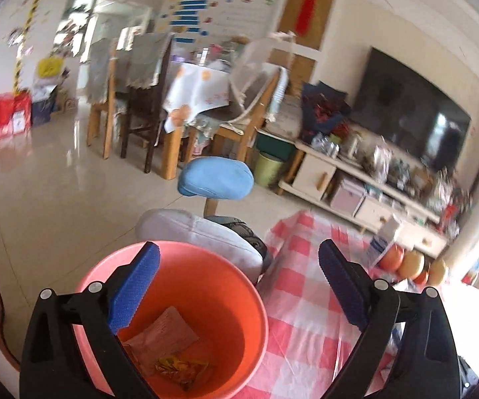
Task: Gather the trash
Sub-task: 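Return both tools to the table over the remaining packets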
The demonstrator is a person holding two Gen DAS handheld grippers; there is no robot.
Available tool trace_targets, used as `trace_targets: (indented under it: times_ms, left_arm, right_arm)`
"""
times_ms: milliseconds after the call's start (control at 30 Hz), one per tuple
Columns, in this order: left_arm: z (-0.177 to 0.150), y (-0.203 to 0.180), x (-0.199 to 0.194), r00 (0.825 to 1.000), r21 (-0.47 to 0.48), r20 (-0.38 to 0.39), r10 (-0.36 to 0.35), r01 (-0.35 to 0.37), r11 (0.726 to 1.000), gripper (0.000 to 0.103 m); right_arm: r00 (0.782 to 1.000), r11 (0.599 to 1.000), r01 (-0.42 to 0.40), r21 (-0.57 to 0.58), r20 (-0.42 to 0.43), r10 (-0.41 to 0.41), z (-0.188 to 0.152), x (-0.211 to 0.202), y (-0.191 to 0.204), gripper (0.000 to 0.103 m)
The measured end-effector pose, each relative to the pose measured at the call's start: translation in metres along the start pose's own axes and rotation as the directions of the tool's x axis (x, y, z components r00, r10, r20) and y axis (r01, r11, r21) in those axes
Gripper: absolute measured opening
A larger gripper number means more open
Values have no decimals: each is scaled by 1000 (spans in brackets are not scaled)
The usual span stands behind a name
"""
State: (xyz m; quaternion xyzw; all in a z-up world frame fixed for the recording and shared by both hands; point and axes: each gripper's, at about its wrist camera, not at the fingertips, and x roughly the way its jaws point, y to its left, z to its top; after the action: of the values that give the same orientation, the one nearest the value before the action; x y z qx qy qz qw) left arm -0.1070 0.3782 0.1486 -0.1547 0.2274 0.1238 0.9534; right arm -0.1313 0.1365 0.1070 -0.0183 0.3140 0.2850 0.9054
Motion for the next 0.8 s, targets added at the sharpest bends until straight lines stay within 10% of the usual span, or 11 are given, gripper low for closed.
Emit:
trace_targets:
  times_ms: [800]
  left_arm:
    - [-29, -131, -2, 976, 322, -159, -146, 191, 927, 95]
  right_arm:
    - [992, 998, -2, 57, -122, 9, -43, -25, -53, 99]
